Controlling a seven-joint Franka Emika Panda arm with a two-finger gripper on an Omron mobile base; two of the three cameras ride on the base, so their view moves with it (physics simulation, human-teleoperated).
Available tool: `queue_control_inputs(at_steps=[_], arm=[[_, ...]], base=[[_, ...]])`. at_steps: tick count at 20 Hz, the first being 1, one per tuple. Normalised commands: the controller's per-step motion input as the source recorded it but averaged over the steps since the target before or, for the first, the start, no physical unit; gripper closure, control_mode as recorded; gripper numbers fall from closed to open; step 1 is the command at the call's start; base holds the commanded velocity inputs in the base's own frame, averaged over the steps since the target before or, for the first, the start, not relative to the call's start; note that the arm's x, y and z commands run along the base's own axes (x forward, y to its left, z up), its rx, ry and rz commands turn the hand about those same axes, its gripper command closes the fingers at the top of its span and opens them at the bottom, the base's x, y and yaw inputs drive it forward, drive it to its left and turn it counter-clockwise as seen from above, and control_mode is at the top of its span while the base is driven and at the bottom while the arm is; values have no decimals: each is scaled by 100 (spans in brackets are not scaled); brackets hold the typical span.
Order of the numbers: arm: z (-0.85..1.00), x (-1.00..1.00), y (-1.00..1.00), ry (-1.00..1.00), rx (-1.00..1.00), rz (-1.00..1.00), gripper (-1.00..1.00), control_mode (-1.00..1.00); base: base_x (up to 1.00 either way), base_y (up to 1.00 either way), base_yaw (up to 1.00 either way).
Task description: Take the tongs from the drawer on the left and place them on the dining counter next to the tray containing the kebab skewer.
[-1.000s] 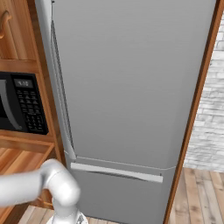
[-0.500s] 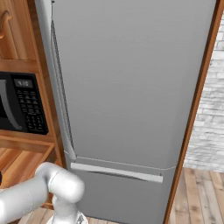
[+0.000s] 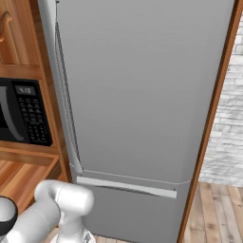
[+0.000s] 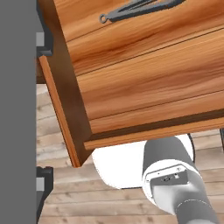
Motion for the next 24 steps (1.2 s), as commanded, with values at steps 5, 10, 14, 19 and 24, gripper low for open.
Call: queue_control_inputs(at_steps=[5,10,14,19,24], arm=[[-11,5,0,-8,7,19,-100,-100],[-3,14,0,-2,17,14,-100,-100],[-22,17,-5,-9,18,8,-100,-100],[-42,33,-4,-19,11,4,-100,-100],[-51,43,4,-7,11,4,-100,-100]], base=[[0,0,0],[0,0,0],[0,0,0],[0,0,0],[0,0,0]])
